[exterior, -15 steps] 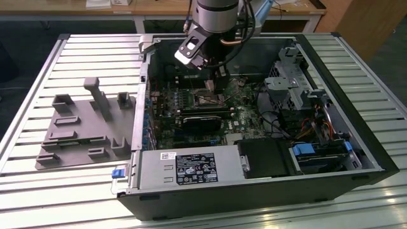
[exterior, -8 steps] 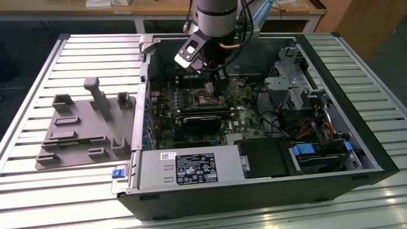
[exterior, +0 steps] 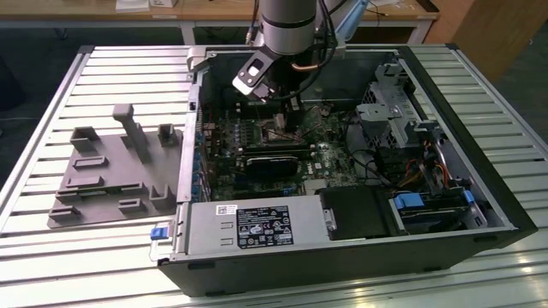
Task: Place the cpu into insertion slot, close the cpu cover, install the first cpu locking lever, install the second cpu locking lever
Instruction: 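Place the cpu into insertion slot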
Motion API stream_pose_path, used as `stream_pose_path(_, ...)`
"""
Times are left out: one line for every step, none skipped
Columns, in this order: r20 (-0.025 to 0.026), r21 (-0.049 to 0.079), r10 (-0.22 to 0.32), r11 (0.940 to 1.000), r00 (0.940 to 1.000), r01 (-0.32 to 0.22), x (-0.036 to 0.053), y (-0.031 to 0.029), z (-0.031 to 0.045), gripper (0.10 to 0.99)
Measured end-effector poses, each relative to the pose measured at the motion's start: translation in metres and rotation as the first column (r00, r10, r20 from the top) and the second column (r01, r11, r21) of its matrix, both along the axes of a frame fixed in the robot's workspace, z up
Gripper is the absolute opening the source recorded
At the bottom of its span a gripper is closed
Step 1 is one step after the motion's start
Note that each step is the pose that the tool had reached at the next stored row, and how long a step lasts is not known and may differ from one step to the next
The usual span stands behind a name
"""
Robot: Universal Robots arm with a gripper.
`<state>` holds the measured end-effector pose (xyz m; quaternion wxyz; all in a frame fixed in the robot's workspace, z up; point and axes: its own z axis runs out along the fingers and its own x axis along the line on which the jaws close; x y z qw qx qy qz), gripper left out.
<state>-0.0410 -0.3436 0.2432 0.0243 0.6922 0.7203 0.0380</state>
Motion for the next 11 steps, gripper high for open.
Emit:
stream_pose_path(0.0,0.0,-0.005,1.0,1.0,0.005,-0.0003,0.0009,-0.0007,0.537)
stream_pose_path(0.0,0.0,-0.008,1.0,1.0,0.008,-0.0005,0.002,-0.0013,0.537)
stream_pose_path(0.0,0.0,-0.011,0.9999,0.9999,0.011,-0.0006,0.003,-0.0019,0.537)
stream_pose_path(0.0,0.0,-0.014,0.9999,0.9999,0.014,-0.0008,0.0041,-0.0026,0.537)
stream_pose_path(0.0001,0.0,-0.017,0.9999,0.9999,0.017,-0.001,0.005,-0.0034,0.537)
stream_pose_path(0.0001,0.0,-0.021,0.9998,0.9998,0.021,-0.0013,0.0058,-0.0041,0.537)
stream_pose_path(0.0001,0.0,-0.024,0.9997,0.9997,0.024,-0.0014,0.0066,-0.0049,0.537)
stream_pose_path(0.0001,0.0,-0.027,0.9996,0.9996,0.027,-0.0016,0.0071,-0.0058,0.537)
stream_pose_path(0.0001,0.0,-0.03,0.9995,0.9995,0.03,-0.0017,0.0075,-0.0068,0.537)
stream_pose_path(0.0001,0.0,-0.033,0.9994,0.9994,0.033,-0.0017,0.0079,-0.0078,0.537)
stream_pose_path(0.0,0.0,-0.036,0.9993,0.9993,0.036,-0.0019,0.0082,-0.009,0.537)
